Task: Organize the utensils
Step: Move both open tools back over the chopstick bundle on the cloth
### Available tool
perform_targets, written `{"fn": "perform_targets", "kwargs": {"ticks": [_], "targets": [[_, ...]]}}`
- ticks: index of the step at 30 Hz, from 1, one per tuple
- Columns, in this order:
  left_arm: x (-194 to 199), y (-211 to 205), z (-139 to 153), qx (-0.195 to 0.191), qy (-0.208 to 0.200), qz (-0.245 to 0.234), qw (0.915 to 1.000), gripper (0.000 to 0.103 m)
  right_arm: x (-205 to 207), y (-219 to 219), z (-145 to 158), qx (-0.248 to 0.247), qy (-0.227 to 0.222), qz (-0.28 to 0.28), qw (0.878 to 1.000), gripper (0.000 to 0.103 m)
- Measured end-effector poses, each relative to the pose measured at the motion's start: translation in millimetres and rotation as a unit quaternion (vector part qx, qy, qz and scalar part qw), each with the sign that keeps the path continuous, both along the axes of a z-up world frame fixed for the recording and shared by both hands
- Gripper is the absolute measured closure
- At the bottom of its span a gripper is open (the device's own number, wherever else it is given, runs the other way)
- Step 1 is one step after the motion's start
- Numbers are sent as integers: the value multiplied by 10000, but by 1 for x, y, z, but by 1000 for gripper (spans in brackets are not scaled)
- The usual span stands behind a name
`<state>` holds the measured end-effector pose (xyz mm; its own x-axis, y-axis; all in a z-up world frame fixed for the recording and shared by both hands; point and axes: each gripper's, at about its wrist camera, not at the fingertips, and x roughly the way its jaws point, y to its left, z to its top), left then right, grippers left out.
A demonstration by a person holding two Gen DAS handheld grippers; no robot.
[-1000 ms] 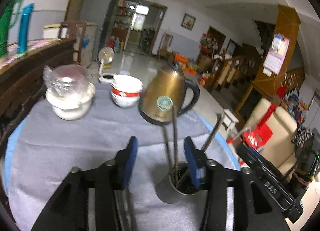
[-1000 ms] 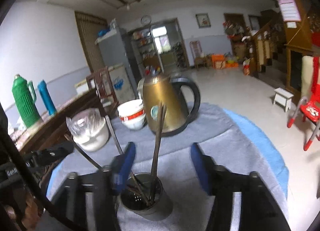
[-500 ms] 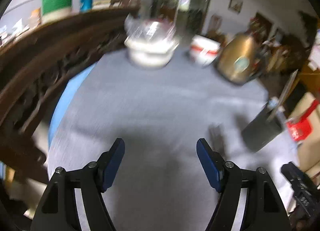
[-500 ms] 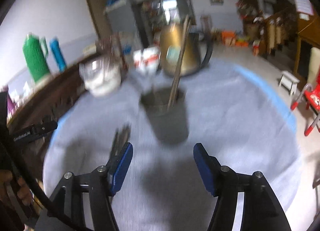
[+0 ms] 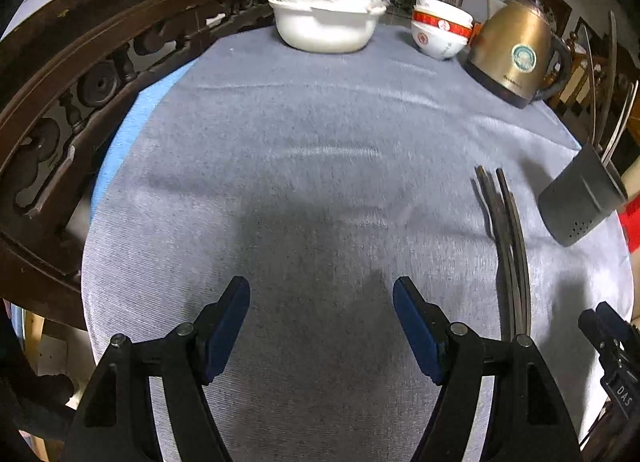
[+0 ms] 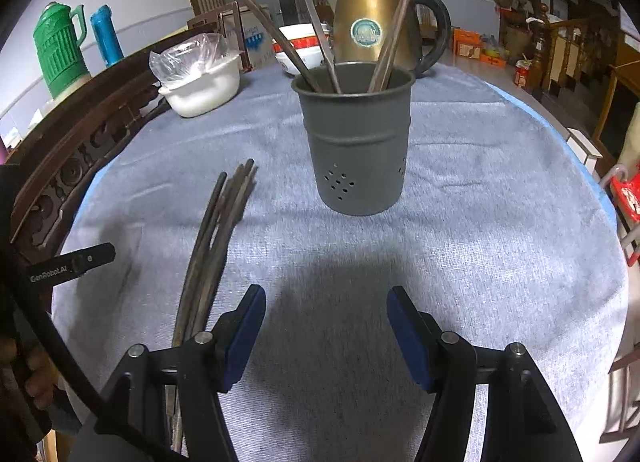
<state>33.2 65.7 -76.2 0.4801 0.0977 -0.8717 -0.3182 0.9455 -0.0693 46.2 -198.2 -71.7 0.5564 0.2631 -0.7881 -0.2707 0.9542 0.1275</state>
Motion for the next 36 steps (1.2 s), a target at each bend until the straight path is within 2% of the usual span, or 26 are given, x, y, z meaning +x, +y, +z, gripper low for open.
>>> {"fn": "perform_targets", "kwargs": {"ticks": [7,12,19,25,27,29,31,35,36], "targets": [[2,-2,-15,-32,256,-18,9997,28,2,1,-8,-58,187,-33,9998,36],[3,-8,-16,131,278,-92,9995,28,3,0,-14,-97,329,-81,9994,36],[4,-17,-18,258,284,-209,9990,20,6,4,-17,-235,493,-63,9985,36],[-4,-12,-21,280,278,-105,9992,8,12,18,-3,276,652,227,9972,36],[-6,-12,-22,284,269,-123,9992,7,19,29,1,600,804,383,9942,37],[-7,-12,-22,281,266,-125,9992,6,25,41,2,822,912,522,9911,45],[-8,-13,-22,285,259,-138,9992,6,31,54,0,830,1019,593,9895,68],[-7,-10,-24,284,251,-153,9992,4,42,70,-15,875,1304,570,9859,68],[-7,-10,-24,286,246,-158,9992,4,44,72,-19,892,1365,561,9850,73]]}}
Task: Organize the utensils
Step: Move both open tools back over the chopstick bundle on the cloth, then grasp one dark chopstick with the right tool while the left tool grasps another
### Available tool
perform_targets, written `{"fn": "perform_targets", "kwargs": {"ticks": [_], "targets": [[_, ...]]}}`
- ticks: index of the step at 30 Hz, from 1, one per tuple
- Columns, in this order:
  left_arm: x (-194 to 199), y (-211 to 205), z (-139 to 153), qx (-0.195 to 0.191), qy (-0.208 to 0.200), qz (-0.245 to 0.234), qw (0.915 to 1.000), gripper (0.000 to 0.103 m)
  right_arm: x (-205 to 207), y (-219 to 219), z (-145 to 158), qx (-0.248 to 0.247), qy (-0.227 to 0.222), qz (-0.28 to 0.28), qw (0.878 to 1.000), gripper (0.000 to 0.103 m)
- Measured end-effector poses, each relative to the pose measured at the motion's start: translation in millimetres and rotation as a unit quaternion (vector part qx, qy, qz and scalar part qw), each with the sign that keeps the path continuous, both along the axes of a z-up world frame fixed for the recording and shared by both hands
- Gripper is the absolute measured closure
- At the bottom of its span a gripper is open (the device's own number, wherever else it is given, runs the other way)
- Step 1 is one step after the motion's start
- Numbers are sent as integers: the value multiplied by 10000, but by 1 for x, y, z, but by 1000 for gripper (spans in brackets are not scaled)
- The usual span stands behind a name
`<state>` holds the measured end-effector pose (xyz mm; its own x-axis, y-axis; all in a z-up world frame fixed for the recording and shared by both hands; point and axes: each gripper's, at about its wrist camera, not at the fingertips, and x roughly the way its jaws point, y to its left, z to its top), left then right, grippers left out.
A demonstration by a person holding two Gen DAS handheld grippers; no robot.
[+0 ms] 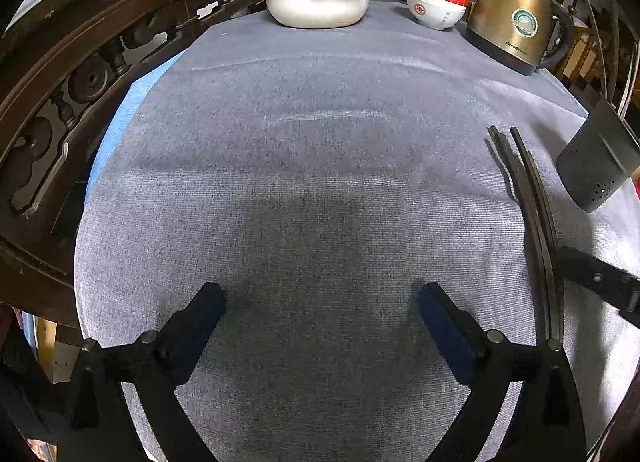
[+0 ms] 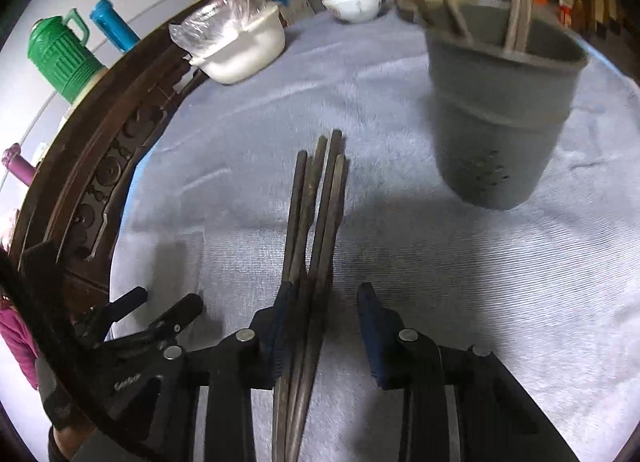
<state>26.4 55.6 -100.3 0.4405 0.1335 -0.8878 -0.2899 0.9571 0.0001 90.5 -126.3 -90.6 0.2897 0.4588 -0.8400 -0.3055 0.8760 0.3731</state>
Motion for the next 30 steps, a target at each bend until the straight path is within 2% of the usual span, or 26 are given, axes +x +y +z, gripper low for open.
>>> {"fn": "perform_targets", "kwargs": {"ticks": [3,4,11,16,17,19,21,26,30], "targets": [[2,2,-2,5,-17,-18,10000,3,3,1,-5,69,95,-55,9999,86],[2,2,-2,8,-21,-19,10000,2,3,-1,-5,124,134,-60,9998,88],[5,3,-3,15,-28,-3,10000,1,2,-36,-5,208,313,-364,9986,84],[8,4,-2,-19,72,13,10000,1,5,-36,-1,165,261,-399,9987,84],[9,4,-1,-47,132,9,9999,1,7,-31,-4,-15,264,-394,9989,84],[11,4,0,-168,242,-10,9996,1,8,-31,-5,-22,255,-409,9988,85],[14,2,5,-467,277,-59,9985,1,8,-30,-5,-91,238,-343,9991,87],[30,-28,23,-699,236,-466,9962,1,9,-30,-5,-112,227,-226,9994,89],[48,-55,27,-734,329,-686,9944,1,7,-37,-7,-3,224,-217,9995,89]]}}
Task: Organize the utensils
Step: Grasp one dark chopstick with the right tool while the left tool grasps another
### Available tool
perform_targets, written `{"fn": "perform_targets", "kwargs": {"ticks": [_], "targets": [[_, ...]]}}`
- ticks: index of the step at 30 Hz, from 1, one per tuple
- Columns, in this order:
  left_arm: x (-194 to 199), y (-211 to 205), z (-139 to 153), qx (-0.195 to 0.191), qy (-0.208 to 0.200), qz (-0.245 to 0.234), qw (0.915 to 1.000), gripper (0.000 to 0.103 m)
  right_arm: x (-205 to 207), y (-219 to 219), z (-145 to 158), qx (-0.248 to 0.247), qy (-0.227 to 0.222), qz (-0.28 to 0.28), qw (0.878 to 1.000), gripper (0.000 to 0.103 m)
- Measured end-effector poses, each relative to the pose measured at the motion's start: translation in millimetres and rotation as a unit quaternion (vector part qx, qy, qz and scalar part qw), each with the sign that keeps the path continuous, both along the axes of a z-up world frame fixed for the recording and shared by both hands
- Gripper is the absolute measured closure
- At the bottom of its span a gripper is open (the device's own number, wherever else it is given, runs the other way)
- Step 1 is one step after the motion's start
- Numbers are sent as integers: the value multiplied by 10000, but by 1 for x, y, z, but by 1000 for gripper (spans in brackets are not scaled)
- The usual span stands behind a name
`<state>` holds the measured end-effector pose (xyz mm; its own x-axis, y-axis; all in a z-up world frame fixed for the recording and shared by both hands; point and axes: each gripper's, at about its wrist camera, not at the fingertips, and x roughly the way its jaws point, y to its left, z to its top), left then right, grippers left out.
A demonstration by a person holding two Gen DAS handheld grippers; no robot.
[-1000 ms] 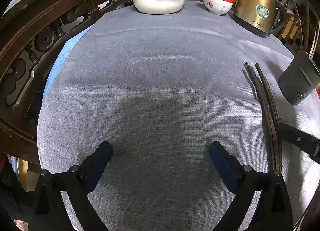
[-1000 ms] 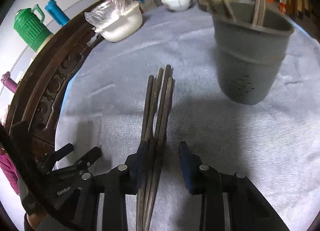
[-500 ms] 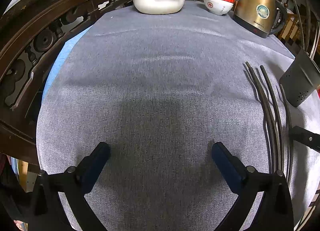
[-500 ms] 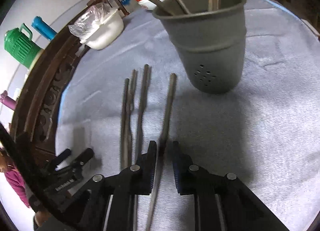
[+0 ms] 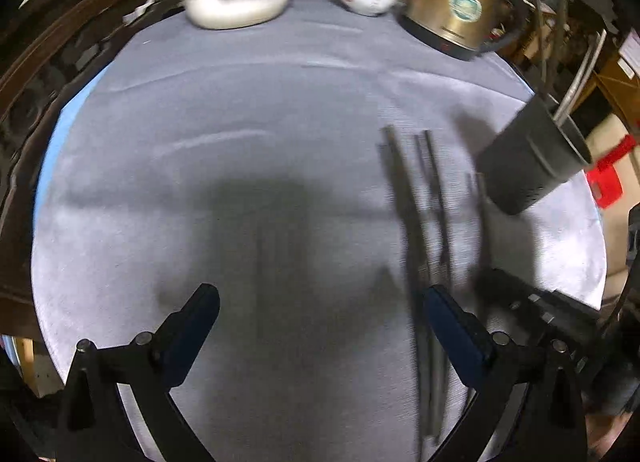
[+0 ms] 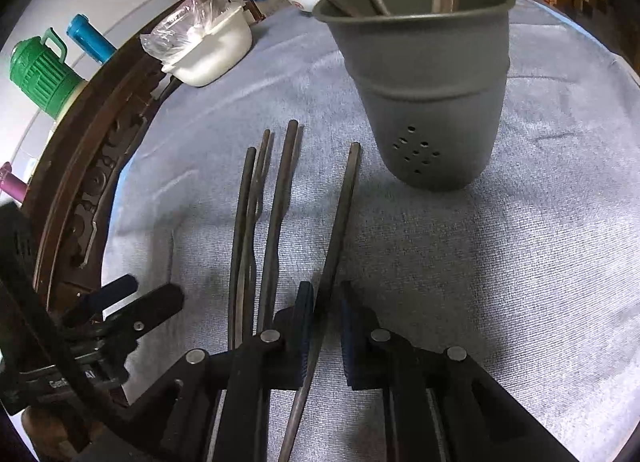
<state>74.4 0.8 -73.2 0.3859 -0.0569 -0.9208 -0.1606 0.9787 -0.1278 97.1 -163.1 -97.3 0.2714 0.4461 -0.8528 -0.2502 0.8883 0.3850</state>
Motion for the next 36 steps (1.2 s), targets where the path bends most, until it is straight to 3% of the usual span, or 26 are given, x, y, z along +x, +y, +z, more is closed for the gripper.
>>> {"fn": "perform_targets", "kwargs": {"ticks": [4,9,13,18,20,22,23,31,33,35,36], "targets": [[10,-15,-4,296,116,-65,9995,2,-2,-5,-2,122,-18,-6,9999,89],[16,-21,-25,629,556,-96,9964,9,-2,-9,-3,261,-21,26,9997,89],[12,-12,-26,550,560,-1,9969,15,-3,-15,-4,361,-17,44,9993,89],[6,0,-20,578,470,-148,9971,54,-4,-16,-4,324,-16,104,9994,89],[6,7,-17,562,492,-203,9970,79,-2,-12,-3,262,-10,161,9995,89],[8,13,-16,508,542,-228,9970,93,0,-9,-2,182,12,229,9996,89],[7,17,-16,433,573,-242,9971,96,1,-8,-1,115,24,288,9995,89],[-16,40,-18,-364,826,-110,9959,96,2,5,5,-724,232,1089,9911,91],[-15,44,-16,-463,856,-120,9952,89,5,4,5,-794,368,1158,9894,89],[-8,50,-10,-509,816,-90,9953,70,9,0,5,-778,459,1068,9902,89],[-3,56,-6,-507,698,29,9963,70,12,-1,6,-765,492,1017,9906,88]]}}
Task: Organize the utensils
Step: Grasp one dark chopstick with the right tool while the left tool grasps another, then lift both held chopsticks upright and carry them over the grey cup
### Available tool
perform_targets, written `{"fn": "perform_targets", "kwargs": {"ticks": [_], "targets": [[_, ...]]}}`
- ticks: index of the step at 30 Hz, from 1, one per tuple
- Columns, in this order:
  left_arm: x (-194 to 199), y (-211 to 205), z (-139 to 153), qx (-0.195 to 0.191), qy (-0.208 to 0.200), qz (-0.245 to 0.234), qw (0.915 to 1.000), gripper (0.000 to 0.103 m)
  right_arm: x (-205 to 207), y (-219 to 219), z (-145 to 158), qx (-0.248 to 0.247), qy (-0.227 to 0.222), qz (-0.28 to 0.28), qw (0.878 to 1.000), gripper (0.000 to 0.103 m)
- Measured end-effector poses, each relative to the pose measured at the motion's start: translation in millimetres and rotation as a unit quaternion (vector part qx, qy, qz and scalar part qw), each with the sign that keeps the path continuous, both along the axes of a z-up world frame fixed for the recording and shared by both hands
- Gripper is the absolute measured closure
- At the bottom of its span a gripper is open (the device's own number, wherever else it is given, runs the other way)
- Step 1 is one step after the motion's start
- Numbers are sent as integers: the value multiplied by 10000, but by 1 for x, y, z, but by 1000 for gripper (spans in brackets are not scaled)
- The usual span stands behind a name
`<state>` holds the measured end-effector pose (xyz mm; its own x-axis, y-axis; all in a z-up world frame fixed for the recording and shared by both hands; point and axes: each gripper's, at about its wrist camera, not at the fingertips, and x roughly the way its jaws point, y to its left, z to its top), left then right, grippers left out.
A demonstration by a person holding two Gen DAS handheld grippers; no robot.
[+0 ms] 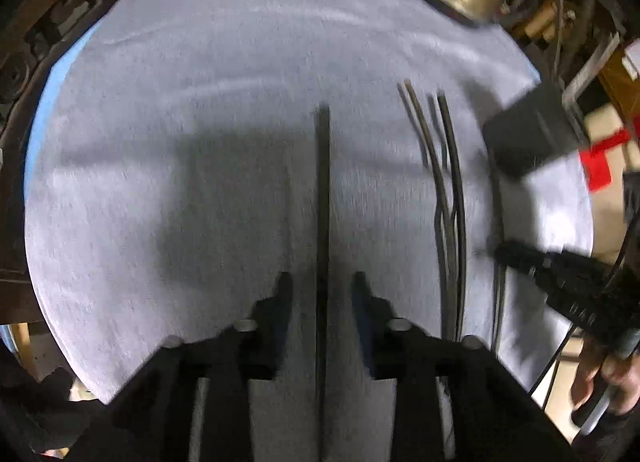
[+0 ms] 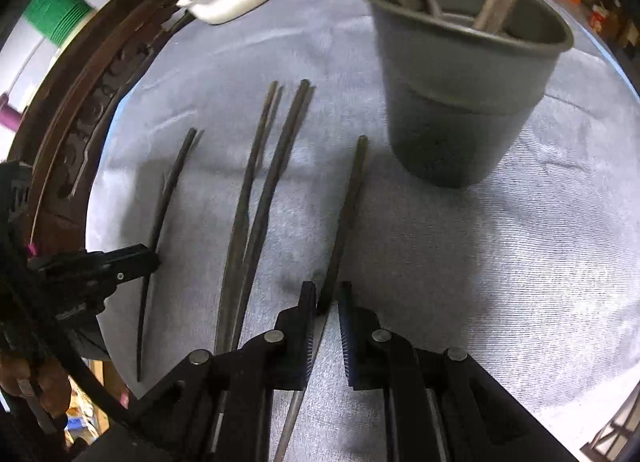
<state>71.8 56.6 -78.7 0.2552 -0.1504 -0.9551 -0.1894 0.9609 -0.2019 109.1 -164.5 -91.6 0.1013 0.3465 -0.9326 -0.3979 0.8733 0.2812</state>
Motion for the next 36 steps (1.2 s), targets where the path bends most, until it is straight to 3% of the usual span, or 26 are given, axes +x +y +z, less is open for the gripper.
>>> {"fn": "perform_targets", "kwargs": {"ticks": [5,6,7,8,16,18,20,21,23,25,26,31,36], "targets": [[29,2,-7,265,122,-63,9996,71,14,-2,-2,77,82,-387,9992,88],[34,-2,-12,271,198,-92,9994,78,14,-2,-3,92,66,-424,9990,88],[36,-2,-16,361,242,-104,9990,94,14,-2,-3,87,31,-445,9990,88],[35,-3,-15,453,189,-137,9987,97,14,-1,-3,62,17,-436,9990,88],[21,10,-17,169,441,-255,9986,97,3,5,1,-495,-40,308,9983,90],[24,13,-19,159,556,-208,9981,93,9,2,1,-429,78,195,9989,90],[28,18,-18,183,573,-171,9980,81,16,4,2,-461,92,156,9988,90],[28,19,-17,192,560,-156,9981,81,18,4,2,-461,94,108,9988,89],[32,20,-17,290,518,-227,9980,83,22,6,3,-475,63,64,9988,89],[34,19,-15,320,508,-334,9976,96,22,9,4,-592,-27,144,9981,90],[44,8,-19,294,495,-348,9977,96,21,11,4,-654,-81,215,9976,90],[32,15,-9,-1,292,-250,9993,96,11,21,8,-687,-223,337,9968,97],[19,29,25,-158,-485,135,9986,96,-11,5,39,-19,-634,125,9979,97]]}}
